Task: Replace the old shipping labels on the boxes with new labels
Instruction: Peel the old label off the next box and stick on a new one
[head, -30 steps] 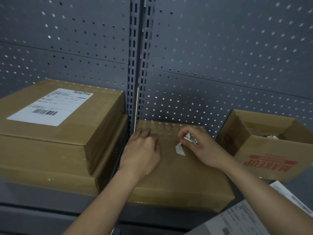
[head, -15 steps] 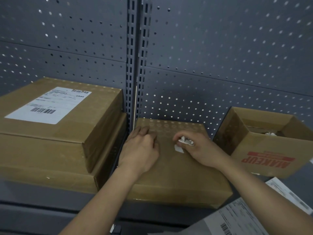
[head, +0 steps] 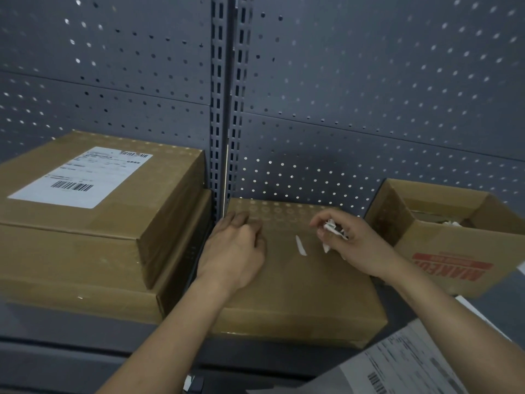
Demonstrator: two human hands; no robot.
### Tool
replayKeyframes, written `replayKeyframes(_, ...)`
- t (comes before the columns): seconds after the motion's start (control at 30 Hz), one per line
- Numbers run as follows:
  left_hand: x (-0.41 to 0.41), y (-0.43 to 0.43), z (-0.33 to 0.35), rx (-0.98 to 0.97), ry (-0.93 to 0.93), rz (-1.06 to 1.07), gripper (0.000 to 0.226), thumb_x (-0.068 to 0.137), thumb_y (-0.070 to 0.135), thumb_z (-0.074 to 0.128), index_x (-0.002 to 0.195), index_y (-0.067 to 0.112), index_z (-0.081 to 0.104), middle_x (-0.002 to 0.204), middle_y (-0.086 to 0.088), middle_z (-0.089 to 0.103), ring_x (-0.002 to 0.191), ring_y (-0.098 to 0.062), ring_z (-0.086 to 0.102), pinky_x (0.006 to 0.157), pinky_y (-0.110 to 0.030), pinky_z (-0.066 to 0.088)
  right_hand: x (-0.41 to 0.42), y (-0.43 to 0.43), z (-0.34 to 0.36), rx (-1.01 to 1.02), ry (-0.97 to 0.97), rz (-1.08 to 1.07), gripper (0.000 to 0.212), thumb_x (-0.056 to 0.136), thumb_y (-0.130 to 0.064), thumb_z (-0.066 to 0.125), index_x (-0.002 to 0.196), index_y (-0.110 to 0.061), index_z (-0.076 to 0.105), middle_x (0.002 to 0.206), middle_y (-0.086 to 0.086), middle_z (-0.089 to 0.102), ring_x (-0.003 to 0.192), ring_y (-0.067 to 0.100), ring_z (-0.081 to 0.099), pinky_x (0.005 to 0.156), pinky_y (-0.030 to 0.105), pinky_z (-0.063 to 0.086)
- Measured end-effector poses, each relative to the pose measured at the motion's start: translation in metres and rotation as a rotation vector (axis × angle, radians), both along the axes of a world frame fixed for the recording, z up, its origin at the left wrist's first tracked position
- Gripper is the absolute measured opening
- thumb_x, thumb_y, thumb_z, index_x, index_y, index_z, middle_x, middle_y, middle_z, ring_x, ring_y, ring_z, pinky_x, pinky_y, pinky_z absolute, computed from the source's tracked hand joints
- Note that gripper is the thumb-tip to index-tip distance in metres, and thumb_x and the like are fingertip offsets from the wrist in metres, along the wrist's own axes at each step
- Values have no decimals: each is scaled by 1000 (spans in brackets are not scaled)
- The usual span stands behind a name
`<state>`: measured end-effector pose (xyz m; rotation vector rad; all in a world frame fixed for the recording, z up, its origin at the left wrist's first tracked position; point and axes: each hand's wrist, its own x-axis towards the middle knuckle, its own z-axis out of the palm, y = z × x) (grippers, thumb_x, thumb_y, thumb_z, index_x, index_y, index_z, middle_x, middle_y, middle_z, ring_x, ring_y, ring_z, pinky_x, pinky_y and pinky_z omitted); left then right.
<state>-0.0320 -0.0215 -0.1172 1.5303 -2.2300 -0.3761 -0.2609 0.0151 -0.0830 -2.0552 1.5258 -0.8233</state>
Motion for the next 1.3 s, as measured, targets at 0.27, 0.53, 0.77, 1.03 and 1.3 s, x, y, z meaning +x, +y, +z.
replayKeyframes(0.27, -1, 1, 1, 0, -6, 3, 45, 100, 34, 40, 143, 24, 50, 156, -2, 36, 147, -22, 24, 123, -37, 14, -2, 4, 7, 58, 278, -10, 18, 83, -40, 74, 99, -38, 66, 98, -19, 64, 93, -2, 56, 78, 19, 46)
replayKeyframes(0.53, -2, 1, 0, 4, -7, 10, 46, 100, 35, 41, 143, 25, 50, 157, -1, 36, 147, -22, 24, 122, -37, 16, 9, -6, 13, 2, 640, 170, 17, 97, -31, 58, 105, -24, 72, 95, -17, 56, 89, 3, 52, 84, 26, 44)
replayKeyframes(0.77, -2, 2, 2, -6, -13, 16, 43, 100, 36, 42, 140, 24, 52, 154, -2, 39, 145, -23, 28, 120, -36, 18, 18, -17, 26, 1, 814, 265, 17, 97, -29, 58, 103, -24, 73, 91, -20, 54, 85, -2, 42, 80, 22, 39)
replayKeyframes(1.03, -3, 2, 1, -12, -20, 15, 44, 100, 36, 41, 141, 24, 52, 154, -3, 39, 145, -23, 28, 120, -36, 15, 25, -24, 24, -17, 935, 276, 16, 95, -27, 58, 90, -27, 73, 93, -9, 69, 85, 13, 61, 79, 40, 53)
replayKeyframes(1.3, -2, 2, 0, -9, -22, 10, 45, 100, 36, 41, 142, 24, 51, 155, -3, 39, 146, -24, 26, 122, -36, 15, 25, -23, 18, -98, 977, 278, 18, 90, -21, 55, 77, -24, 67, 80, -2, 66, 76, 21, 60, 70, 40, 53)
